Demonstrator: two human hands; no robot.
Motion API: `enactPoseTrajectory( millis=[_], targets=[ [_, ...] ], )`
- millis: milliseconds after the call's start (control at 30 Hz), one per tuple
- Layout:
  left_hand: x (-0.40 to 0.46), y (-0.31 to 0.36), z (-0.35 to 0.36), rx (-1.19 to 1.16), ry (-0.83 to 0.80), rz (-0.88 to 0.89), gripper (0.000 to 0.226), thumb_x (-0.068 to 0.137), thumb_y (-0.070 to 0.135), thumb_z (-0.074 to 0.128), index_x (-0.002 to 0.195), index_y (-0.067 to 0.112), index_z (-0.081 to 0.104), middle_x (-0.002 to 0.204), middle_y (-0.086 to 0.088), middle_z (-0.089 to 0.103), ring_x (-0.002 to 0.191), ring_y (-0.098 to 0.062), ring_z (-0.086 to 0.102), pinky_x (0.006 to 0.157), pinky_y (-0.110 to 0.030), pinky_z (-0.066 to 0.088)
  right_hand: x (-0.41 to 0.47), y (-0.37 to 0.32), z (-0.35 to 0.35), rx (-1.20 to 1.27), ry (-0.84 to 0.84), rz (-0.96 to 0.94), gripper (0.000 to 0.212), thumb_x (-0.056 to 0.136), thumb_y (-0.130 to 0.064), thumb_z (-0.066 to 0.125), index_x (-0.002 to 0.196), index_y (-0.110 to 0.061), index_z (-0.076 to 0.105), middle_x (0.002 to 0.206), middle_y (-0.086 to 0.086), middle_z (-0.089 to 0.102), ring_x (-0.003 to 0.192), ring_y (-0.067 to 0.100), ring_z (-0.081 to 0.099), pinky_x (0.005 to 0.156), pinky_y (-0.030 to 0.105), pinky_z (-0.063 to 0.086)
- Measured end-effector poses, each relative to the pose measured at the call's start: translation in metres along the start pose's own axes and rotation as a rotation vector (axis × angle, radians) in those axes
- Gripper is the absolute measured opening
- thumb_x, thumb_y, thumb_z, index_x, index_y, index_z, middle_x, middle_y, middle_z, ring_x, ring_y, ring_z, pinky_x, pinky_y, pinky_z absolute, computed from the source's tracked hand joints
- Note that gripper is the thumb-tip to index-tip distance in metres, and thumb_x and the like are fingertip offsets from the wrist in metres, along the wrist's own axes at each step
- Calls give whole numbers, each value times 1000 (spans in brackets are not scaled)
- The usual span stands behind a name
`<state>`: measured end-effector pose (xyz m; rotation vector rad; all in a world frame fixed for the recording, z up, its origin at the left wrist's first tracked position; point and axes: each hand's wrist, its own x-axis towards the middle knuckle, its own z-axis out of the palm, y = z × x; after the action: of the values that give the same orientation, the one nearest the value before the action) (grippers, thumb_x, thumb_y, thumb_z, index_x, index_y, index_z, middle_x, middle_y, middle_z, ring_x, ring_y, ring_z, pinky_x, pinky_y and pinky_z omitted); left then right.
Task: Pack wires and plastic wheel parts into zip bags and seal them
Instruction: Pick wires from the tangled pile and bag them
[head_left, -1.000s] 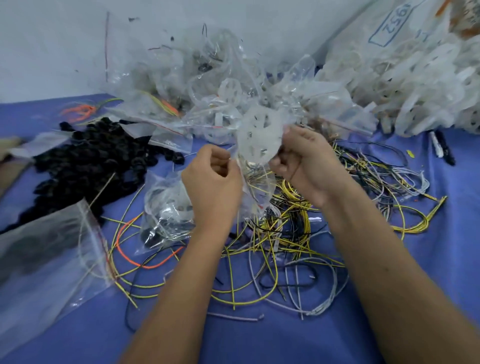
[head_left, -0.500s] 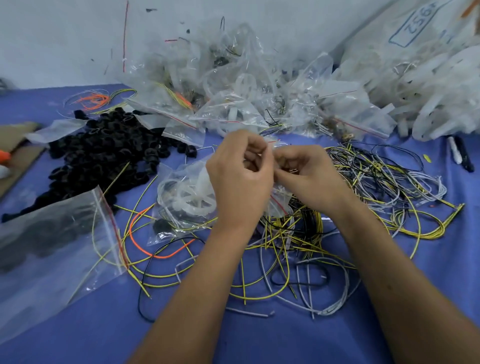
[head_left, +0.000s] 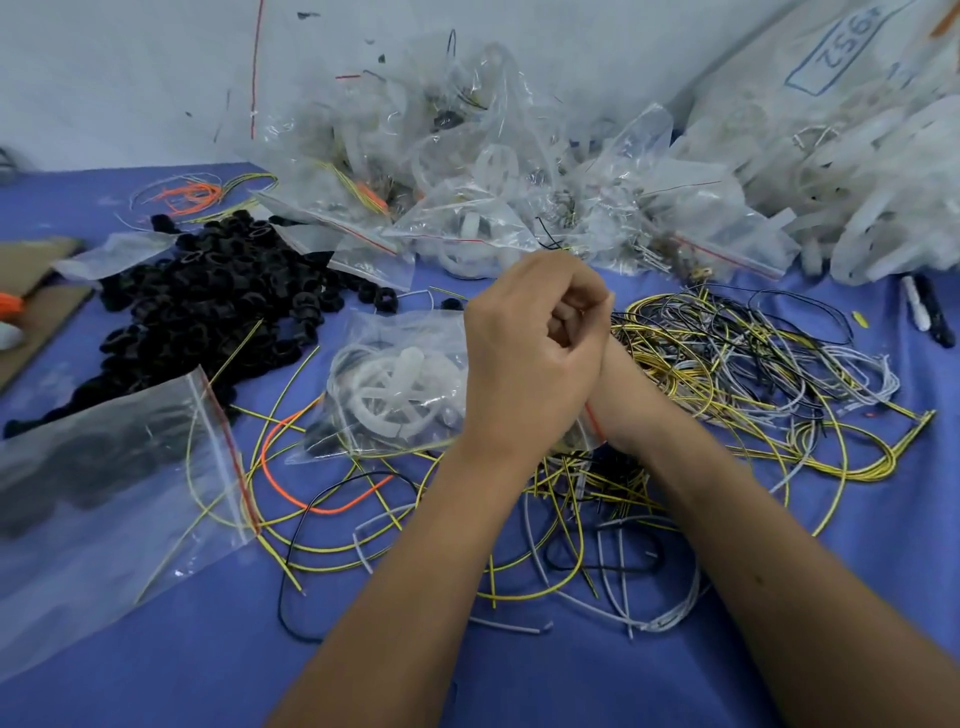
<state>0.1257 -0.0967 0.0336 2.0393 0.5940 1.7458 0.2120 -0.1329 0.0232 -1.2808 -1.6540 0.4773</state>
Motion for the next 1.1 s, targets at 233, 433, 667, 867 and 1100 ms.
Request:
enactPoseTrajectory(
  millis=[233,433,667,867,1100],
  targets=[
    [4,-8,-6,-56,-57,-163,10,81,10,76,82,15,67,77,9,66,74,-15,68,63,-40,56,5,7,2,434,-110,384,29,104,13,33,116,0,56,77,-16,55,67,-8,55,77,10,51],
    [20,-21,-37,-100,-1,-308,22,97,31,61,84,13,68,79,4,69,77,-17,68,61,-45,58,8,10,-5,259,40,375,17,100,-5,54,97,-3,71,82,5,74,74,17,68,62,27,55],
    [23,-31,-47,-48,26,-418,38,99,37,51,84,7,69,81,-1,72,81,-23,67,74,-49,55,10,21,-26,463,8,505,47,91,-59,48,117,-23,63,87,14,78,68,26,71,58,32,52],
    [38,-33,-55,-368,93,-743,25,105,15,54,85,8,69,87,-6,70,85,-13,65,86,-30,57,4,25,-22,313,119,360,9,93,-15,72,101,-15,74,72,8,75,57,21,64,50,28,46],
    [42,-30,-71,-882,-31,-1119,22,102,24,58,99,4,67,109,-19,67,108,-27,65,108,-36,51,6,28,-21,328,234,317,14,100,-16,62,100,-10,74,73,2,73,67,22,59,64,30,45]
  ],
)
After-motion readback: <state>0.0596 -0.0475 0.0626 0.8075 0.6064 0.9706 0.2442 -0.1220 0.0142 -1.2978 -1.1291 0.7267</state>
